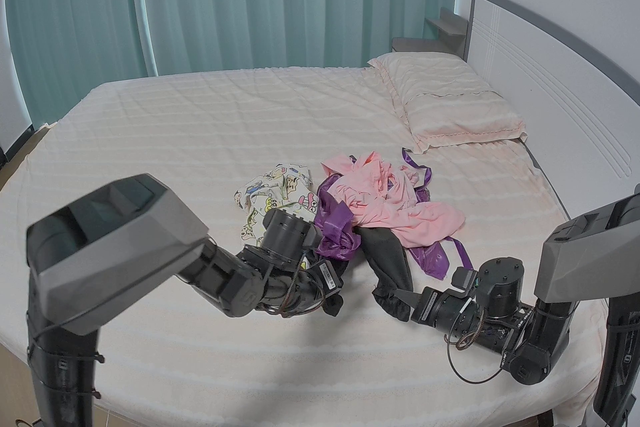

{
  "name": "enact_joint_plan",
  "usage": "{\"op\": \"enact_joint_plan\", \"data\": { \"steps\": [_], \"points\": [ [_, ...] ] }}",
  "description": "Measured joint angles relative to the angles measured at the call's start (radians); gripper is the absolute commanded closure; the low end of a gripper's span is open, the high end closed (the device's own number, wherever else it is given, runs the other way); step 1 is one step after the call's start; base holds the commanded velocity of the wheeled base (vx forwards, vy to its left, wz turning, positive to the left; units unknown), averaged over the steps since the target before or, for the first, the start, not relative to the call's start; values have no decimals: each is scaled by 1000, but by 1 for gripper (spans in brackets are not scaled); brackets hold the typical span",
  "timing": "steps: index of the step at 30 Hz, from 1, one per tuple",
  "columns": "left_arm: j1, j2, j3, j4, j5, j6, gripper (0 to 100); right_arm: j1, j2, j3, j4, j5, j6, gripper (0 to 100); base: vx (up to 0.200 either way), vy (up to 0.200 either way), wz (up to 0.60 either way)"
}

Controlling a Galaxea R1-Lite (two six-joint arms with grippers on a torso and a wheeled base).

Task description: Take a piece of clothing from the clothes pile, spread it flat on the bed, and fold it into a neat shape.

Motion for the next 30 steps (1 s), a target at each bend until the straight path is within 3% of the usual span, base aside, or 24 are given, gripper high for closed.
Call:
{"op": "enact_joint_plan", "data": {
  "steps": [7, 14, 23, 30],
  "points": [
    [10, -239, 159, -61, -34, -21, 100, 9, -66, -1, 0, 17, 10, 100, 0, 0, 0],
    [13, -456, 205, -79, -28, -46, 100, 12, -232, -67, 0, 39, 11, 100, 0, 0, 0],
    [27, -667, 219, -86, 84, -28, 100, -57, -466, -177, -1, 101, 21, 100, 0, 0, 0],
    [37, -785, 309, -116, 129, -18, 100, -107, -530, -141, 0, 128, 53, 100, 0, 0, 0]
  ]
}}
